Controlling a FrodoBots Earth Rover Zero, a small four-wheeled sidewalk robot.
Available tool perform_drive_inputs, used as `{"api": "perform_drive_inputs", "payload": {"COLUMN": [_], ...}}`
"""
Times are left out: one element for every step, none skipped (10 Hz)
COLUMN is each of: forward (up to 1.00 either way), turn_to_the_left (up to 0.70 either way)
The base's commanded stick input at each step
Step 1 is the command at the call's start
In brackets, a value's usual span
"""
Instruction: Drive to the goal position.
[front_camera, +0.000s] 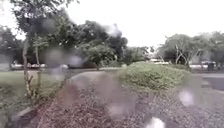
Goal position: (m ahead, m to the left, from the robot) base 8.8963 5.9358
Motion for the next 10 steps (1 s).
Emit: {"api": "perform_drive_inputs", "payload": {"forward": [0.70,0.70,0.70,0.70,0.70,0.70,0.70,0.70,0.70,0.70], "turn_to_the_left": [0.00,0.00,0.00,0.00,0.00,0.13,0.24,0.33,0.35,0.35]}}
